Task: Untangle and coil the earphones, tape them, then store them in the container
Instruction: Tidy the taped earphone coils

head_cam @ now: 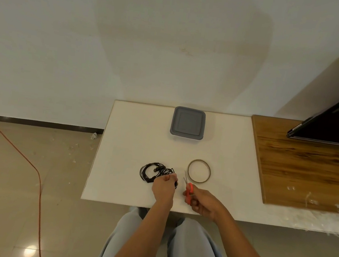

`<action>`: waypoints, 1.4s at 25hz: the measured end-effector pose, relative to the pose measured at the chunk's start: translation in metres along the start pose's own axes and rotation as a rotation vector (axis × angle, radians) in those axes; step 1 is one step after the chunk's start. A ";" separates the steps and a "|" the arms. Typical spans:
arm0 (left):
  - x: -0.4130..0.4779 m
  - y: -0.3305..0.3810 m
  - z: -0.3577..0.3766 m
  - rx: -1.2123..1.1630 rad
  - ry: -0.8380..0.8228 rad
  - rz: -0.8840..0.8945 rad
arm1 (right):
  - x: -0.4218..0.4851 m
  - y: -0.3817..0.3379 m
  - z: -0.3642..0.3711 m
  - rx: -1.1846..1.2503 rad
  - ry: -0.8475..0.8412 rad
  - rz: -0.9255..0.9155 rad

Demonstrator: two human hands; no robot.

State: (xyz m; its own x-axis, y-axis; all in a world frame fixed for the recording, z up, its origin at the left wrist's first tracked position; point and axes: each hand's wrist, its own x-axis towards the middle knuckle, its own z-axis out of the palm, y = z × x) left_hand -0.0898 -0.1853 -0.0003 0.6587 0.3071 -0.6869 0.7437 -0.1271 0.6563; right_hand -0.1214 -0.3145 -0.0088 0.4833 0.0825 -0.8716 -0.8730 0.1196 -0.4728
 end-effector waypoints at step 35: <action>-0.127 0.062 -0.105 -0.261 -0.033 0.395 | -0.165 -0.066 0.105 -0.067 0.362 -0.766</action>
State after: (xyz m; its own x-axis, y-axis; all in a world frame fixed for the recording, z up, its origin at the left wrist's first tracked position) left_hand -0.1391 -0.1336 0.1603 0.8918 0.2521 -0.3758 0.3848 0.0145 0.9229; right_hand -0.1370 -0.2316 0.1800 0.9019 -0.3204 -0.2898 -0.3205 -0.0463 -0.9461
